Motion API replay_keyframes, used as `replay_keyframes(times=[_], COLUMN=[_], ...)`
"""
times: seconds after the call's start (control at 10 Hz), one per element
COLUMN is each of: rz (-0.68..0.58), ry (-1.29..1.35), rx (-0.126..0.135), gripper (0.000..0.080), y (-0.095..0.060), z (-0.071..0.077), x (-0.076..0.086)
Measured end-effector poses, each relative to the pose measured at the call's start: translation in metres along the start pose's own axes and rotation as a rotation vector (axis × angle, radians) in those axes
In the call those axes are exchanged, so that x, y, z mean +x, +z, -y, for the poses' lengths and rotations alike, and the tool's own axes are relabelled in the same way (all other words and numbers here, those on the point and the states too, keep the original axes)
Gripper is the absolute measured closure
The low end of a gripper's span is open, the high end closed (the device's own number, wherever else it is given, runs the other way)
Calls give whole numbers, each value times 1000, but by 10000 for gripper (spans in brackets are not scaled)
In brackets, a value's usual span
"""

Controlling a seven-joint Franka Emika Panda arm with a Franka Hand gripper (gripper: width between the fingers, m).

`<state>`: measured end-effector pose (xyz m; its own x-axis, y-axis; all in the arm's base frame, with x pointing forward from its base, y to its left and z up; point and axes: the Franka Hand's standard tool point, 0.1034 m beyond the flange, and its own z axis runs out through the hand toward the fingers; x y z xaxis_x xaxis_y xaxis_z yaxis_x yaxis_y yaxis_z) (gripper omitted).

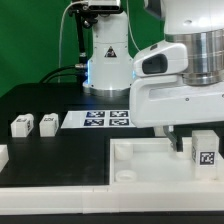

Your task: Assemble one leg

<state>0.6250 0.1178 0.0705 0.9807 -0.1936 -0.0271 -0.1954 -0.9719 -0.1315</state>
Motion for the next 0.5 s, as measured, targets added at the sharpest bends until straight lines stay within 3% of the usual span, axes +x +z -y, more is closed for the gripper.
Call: replay_keyframes(times=[0.1,0.2,0.3,0.5], rz=[0,1,3,5], ry=[12,79,184,389], rx=[1,3,5,2], gripper=[162,356,499,500], y=[0,0,0,1], z=[0,1,1,-1], x=[0,0,-1,-1])
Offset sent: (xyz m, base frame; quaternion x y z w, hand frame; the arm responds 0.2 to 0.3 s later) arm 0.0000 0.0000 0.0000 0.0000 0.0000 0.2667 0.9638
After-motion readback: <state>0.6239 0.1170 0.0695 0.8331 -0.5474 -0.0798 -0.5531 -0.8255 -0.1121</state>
